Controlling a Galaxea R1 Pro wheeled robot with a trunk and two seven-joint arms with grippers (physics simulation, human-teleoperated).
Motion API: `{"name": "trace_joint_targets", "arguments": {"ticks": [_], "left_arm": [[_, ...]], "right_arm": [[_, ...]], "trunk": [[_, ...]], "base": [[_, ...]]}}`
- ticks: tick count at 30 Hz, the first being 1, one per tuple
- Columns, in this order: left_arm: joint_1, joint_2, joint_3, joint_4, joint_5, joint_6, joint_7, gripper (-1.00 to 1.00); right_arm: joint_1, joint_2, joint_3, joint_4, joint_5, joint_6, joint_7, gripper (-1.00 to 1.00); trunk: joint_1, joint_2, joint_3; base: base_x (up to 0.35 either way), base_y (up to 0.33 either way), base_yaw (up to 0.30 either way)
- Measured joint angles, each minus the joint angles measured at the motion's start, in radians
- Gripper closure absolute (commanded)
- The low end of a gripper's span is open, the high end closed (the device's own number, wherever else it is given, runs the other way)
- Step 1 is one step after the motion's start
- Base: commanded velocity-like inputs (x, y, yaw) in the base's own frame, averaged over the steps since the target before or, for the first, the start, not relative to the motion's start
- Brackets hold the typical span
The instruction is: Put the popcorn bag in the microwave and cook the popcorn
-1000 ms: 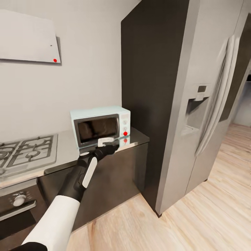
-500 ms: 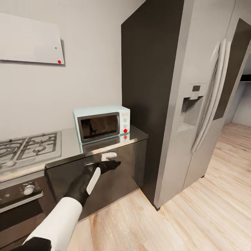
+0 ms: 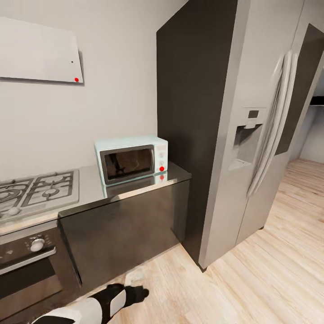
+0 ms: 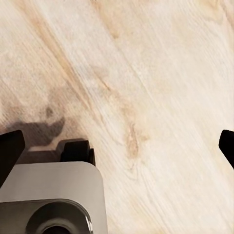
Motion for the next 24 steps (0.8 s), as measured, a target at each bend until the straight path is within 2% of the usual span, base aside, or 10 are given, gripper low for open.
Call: {"name": "trace_joint_targets", "arguments": {"ticks": [1,2,6,11,13,15,16,19,24], "left_arm": [[0.022,0.004,0.001,0.0,0.0,-0.003,0.0,-1.0],[0.071,0.026,0.001,0.001,0.0,-0.004,0.002,-1.0],[0.172,0.065,0.001,0.001,0.0,-0.004,0.022,-1.0],[0.295,0.076,0.001,0.001,0.0,-0.015,0.05,-1.0],[0.325,0.075,0.002,0.001,0.0,-0.036,0.051,-1.0],[0.38,0.079,0.002,0.001,0.0,-0.104,0.052,-1.0],[0.405,0.09,0.003,0.001,0.0,-0.13,0.053,-1.0],[0.428,0.111,0.003,0.001,0.001,-0.161,0.053,-1.0],[0.438,0.12,0.004,0.0,0.003,-0.192,0.053,-1.0]], "right_arm": [[0.0,0.0,0.0,0.0,0.0,0.0,0.0,-1.0],[-0.001,0.0,0.001,0.0,0.0,-0.003,0.0,-1.0],[-0.001,0.0,0.0,0.001,0.0,-0.008,0.0,-1.0],[-0.001,0.0,0.0,0.001,0.0,-0.009,0.0,-1.0],[0.0,0.001,0.0,0.001,0.0,-0.009,0.0,-1.0],[-0.001,0.002,0.0,0.001,0.0,-0.008,0.0,-1.0],[0.0,0.003,0.0,0.001,0.0,-0.008,0.0,-1.0],[0.0,0.004,0.0,0.001,0.0,-0.007,0.0,-1.0],[0.0,0.005,0.001,0.001,0.0,-0.006,0.0,-1.0]], "trunk": [[0.0,0.0,0.0],[0.0,0.0,0.0],[0.0,0.0,0.0],[0.0,0.0,0.0],[0.0,0.0,0.0],[0.0,0.0,0.0],[0.0,0.0,0.0],[0.0,0.0,0.0],[0.0,0.0,0.0]], "base": [[0.0,0.0,0.0],[0.0,0.0,0.0],[0.0,0.0,0.0],[0.0,0.0,0.0],[0.0,0.0,0.0],[0.0,0.0,0.0],[0.0,0.0,0.0],[0.0,0.0,0.0],[0.0,0.0,0.0]]}}
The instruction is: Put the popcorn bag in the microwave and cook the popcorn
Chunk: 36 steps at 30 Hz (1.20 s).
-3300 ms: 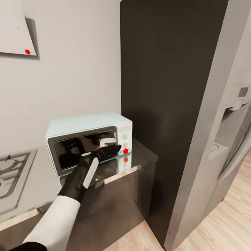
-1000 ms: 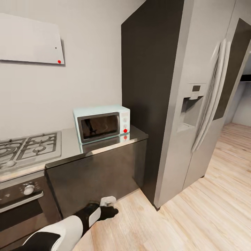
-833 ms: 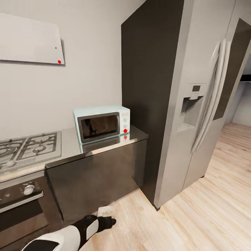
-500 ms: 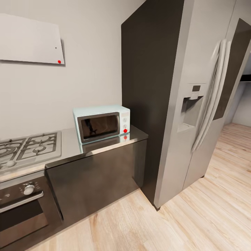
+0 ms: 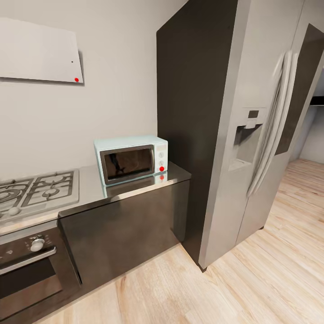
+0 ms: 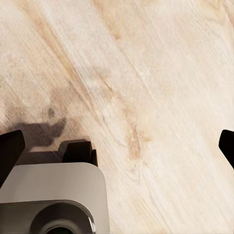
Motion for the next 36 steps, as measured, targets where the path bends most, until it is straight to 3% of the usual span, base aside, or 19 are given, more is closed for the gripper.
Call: {"name": "trace_joint_targets", "arguments": {"ticks": [22,36], "left_arm": [[0.001,-0.005,0.0,0.0,0.0,-0.004,0.0,-1.0],[0.001,-0.005,0.0,-0.001,0.0,-0.004,0.0,-1.0]], "right_arm": [[0.007,0.001,0.0,0.0,-0.001,0.001,0.0,-1.0],[0.007,0.002,0.0,0.0,-0.001,0.0,0.0,-1.0]], "trunk": [[0.0,0.0,0.0],[0.0,0.0,0.0]], "base": [[0.196,0.0,0.001],[0.002,0.0,0.245]]}}
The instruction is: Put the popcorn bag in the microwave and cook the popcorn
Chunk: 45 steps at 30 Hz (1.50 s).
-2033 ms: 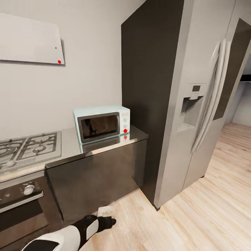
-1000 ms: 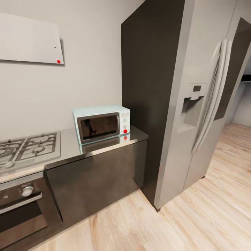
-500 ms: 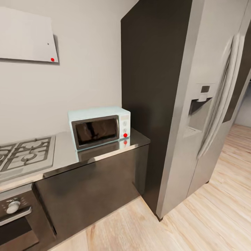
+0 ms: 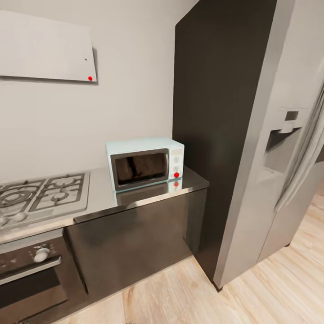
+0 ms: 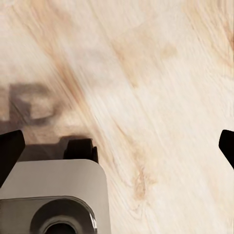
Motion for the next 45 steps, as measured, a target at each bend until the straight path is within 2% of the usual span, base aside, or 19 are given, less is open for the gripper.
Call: {"name": "trace_joint_targets", "arguments": {"ticks": [45], "left_arm": [[0.0,0.003,0.0,0.0,0.0,0.0,0.0,-1.0]], "right_arm": [[0.0,0.003,0.0,0.0,0.0,-0.002,0.0,-1.0]], "trunk": [[0.0,0.0,0.0]], "base": [[0.0,0.0,0.269]]}}
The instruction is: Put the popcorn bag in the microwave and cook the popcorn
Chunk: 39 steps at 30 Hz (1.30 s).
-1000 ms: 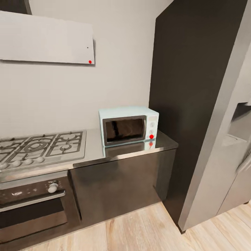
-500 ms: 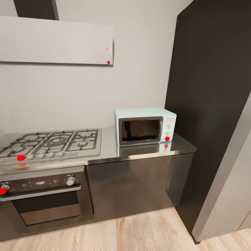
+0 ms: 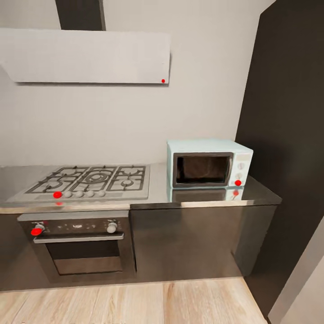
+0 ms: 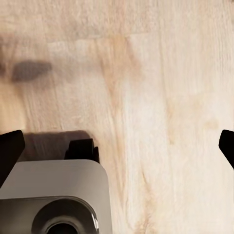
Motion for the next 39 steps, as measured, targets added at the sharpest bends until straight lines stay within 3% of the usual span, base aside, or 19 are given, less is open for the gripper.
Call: {"name": "trace_joint_targets", "arguments": {"ticks": [7,20,39], "left_arm": [[0.0,0.0,0.0,0.0,0.0,0.0,0.0,-1.0],[0.0,-0.002,0.0,0.0,-0.002,0.0,-0.007,-1.0],[0.0,-0.003,0.0,0.0,-0.002,0.0,-0.01,-1.0]], "right_arm": [[0.0,0.0,0.0,0.0,0.001,0.001,0.0,-1.0],[0.001,-0.003,0.0,0.0,0.001,0.005,0.0,-1.0],[0.001,-0.004,0.0,0.0,0.001,0.004,0.0,-1.0]], "trunk": [[0.0,0.0,0.0],[0.0,0.0,0.0],[0.0,0.0,0.0]], "base": [[0.0,0.0,0.243],[0.0,0.0,0.012],[0.076,-0.242,0.0]]}}
